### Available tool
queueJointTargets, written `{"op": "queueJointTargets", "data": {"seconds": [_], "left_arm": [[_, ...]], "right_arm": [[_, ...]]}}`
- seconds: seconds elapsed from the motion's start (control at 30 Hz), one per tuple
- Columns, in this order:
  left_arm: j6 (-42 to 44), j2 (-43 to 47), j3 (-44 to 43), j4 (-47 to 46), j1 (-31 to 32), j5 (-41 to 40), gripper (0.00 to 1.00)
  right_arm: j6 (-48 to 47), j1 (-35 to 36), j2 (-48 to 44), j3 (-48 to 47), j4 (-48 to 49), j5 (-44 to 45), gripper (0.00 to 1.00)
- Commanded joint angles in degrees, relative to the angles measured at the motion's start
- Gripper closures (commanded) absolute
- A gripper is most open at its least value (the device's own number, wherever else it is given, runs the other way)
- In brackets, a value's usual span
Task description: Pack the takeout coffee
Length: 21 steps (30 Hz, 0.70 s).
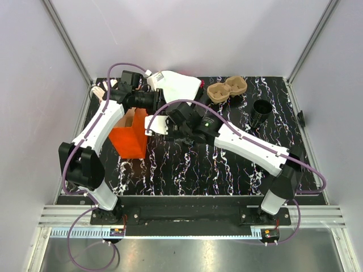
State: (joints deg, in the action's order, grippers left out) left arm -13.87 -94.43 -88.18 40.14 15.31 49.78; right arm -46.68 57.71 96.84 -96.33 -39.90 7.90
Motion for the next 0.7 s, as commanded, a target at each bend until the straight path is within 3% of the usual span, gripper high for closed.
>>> {"op": "queueJointTargets", "data": {"seconds": [0.0,0.2,0.37,0.5,0.6,0.67], "left_arm": [[-1.1,3.0,-1.3,-2.7,0.1,2.5,0.72],[-1.4,3.4,-1.0,-3.2,0.2,3.1,0.72],[-1.3,3.6,-0.7,-3.4,0.2,3.4,0.72],[-1.3,3.8,-0.6,-3.5,0.2,3.4,0.71],[-1.2,4.0,-0.6,-3.5,0.2,3.4,0.66],[-1.0,3.9,-1.0,-3.5,0.2,3.3,0.52]], "right_arm": [[0.0,0.6,1.2,1.1,6.2,3.3,0.42],[-0.2,0.6,1.9,2.9,9.7,5.8,0.51],[0.7,0.7,1.4,2.7,10.5,6.7,0.75],[1.1,0.9,0.7,2.5,10.5,7.1,0.85],[2.2,1.0,-0.1,1.8,9.1,6.8,0.85],[3.2,1.0,-0.6,0.5,7.0,5.6,0.85]]}}
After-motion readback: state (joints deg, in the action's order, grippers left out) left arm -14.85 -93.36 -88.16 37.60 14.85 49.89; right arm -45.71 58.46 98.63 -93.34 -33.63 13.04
